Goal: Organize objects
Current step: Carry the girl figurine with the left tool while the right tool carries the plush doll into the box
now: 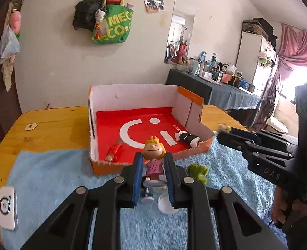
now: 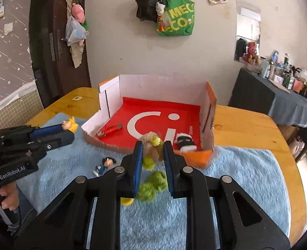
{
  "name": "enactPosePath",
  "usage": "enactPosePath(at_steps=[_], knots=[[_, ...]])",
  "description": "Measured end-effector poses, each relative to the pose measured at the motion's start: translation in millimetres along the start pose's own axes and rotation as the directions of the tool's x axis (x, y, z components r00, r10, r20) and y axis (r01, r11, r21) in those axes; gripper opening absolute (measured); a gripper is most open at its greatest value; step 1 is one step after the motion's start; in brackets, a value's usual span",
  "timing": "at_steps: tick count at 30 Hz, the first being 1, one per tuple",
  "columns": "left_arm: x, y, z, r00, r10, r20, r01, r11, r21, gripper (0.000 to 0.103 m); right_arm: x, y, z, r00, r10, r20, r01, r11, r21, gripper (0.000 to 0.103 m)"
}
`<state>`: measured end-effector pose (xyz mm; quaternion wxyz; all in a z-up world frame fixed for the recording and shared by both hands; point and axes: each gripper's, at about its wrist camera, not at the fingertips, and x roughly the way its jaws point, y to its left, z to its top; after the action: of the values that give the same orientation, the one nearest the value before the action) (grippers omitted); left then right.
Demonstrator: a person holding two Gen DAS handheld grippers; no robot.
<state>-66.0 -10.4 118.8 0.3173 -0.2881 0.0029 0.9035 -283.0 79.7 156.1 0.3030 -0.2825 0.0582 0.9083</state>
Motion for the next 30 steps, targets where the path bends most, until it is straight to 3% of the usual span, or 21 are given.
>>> enactPosePath(at_steps=[6,12,16,19,25,30], knots=[[38,3,17,0.997,-0.007,-0.077,0.008,1.000,0.013,0.022,45,-9,16,0.991,0.050,-0.125,-0.049,0.999,0.005,0.019],[81,13,26,0.986,-0.013,-0.169,0.020,0.999,0.041,0.022,94,-21,25,0.962,0.071,-0.263,-0.071,0.997,0.009,0.019],[106,15,29,0.971,-0.004,-0.241,0.023,0.997,0.075,0.022,123,-33,27,0.926,0.112,-0.361,-0.099,0.994,0.055,0.019],[120,15,28,0.962,0.018,-0.272,0.010,0.995,0.101,0.022,138,-31,23,0.907,0.091,-0.411,-0.089,0.996,0.024,0.019],[144,19,20,0.937,0.035,-0.347,0.009,0.992,0.125,0.022,155,-29,16,0.867,0.127,-0.482,-0.128,0.991,0.031,0.019],[152,22,16,0.928,0.033,-0.371,0.012,0.993,0.116,0.022,162,-28,12,0.847,0.133,-0.515,-0.134,0.990,0.034,0.020]])
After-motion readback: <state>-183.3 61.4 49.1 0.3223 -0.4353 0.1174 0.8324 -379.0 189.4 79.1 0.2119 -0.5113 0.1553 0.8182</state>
